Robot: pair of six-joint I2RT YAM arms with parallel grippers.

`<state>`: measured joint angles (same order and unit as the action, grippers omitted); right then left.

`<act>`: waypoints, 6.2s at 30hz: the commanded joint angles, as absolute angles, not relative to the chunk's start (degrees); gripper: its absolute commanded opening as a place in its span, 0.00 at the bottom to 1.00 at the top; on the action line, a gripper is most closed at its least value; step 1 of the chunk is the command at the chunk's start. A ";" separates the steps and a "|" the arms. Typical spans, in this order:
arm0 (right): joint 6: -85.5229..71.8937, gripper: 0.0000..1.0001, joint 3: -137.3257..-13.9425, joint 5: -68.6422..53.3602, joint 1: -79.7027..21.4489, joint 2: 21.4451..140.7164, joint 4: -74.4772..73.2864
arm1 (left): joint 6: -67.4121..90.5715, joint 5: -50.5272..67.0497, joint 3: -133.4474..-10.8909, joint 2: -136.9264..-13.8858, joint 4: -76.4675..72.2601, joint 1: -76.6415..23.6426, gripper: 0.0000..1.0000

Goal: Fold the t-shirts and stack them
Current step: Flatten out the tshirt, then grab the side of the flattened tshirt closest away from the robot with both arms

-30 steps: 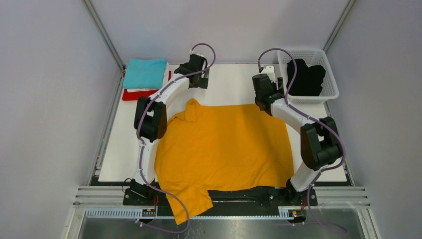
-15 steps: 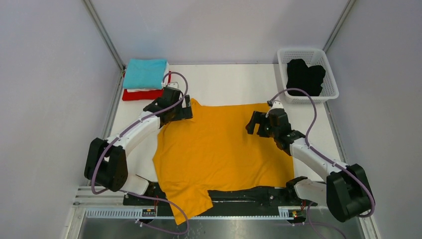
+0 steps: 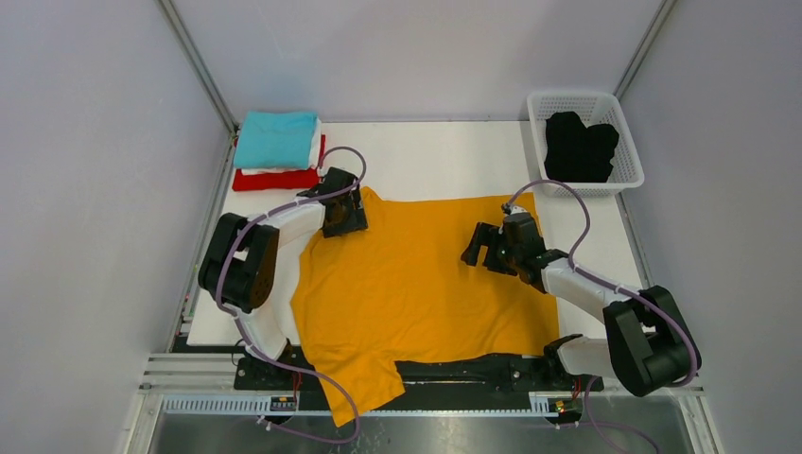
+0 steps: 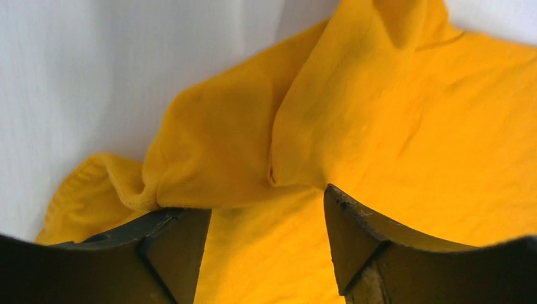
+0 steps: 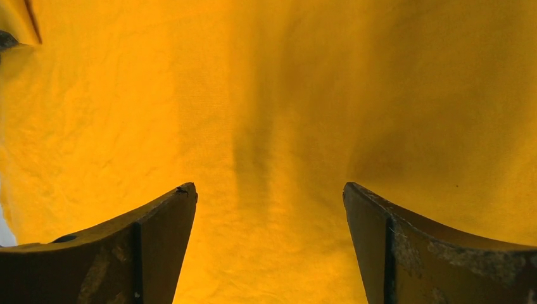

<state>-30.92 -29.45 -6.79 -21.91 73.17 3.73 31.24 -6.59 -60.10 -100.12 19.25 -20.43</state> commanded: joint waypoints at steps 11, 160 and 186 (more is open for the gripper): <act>-29.64 0.93 -34.37 -3.22 -22.24 79.99 1.10 | 35.00 -8.22 -73.71 -107.85 18.72 -15.73 0.52; -28.34 1.00 -69.47 -2.03 -13.45 93.94 -19.43 | 27.00 8.08 -106.06 -118.13 32.57 -11.70 0.99; -36.44 0.99 -29.67 9.59 -13.17 42.55 -17.42 | 71.11 -13.90 -28.43 -41.86 56.52 -54.86 0.88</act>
